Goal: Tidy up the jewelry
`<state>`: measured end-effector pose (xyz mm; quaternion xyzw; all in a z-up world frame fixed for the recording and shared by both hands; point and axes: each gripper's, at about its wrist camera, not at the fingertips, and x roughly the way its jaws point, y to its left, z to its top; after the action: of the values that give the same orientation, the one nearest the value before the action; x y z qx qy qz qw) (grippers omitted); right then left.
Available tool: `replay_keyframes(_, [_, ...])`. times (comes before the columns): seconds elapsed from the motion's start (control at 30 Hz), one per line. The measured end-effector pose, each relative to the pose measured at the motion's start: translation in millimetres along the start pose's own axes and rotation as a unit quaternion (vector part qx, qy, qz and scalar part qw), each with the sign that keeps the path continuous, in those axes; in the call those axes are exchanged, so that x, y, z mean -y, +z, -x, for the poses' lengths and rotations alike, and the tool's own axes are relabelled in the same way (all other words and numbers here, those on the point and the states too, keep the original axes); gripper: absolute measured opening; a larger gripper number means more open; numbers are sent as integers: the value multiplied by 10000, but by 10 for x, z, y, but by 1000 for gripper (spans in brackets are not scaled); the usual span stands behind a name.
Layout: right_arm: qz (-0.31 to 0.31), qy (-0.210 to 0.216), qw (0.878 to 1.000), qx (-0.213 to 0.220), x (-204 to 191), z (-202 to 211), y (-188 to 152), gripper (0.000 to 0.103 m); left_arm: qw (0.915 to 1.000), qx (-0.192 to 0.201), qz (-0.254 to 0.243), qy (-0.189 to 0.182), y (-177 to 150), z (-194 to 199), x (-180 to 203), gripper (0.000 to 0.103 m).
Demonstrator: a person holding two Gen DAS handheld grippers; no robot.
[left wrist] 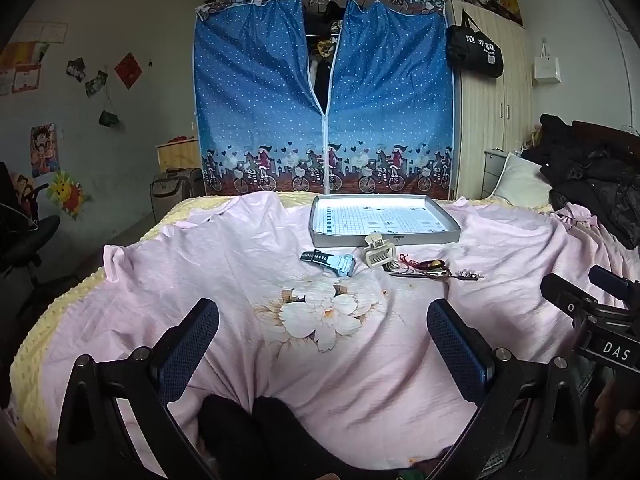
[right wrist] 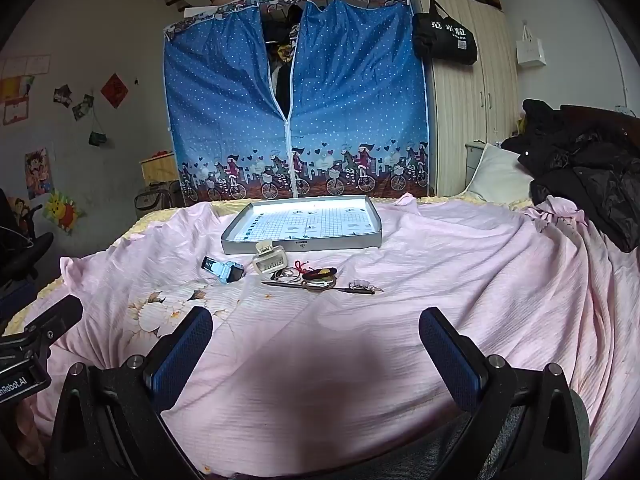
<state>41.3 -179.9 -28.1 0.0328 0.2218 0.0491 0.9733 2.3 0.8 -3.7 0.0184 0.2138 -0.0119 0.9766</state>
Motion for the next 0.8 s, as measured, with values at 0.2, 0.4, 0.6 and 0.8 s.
replay_keyframes(0.2, [11, -3, 10000, -7, 4, -5, 4, 103, 10000, 38, -78, -2, 1, 26, 20, 101])
replay_keyframes(0.4, [12, 0, 10000, -5, 2, -5, 4, 103, 10000, 19, -53, 14, -8, 9, 19, 101])
replay_keyframes(0.6, [7, 1, 10000, -10, -1, -7, 3, 103, 10000, 27, -13, 28, -4, 7, -2, 101])
replay_keyframes(0.8, [-6, 2, 10000, -4, 9, 2, 2, 103, 10000, 34, -39, 18, -4, 9, 2, 101])
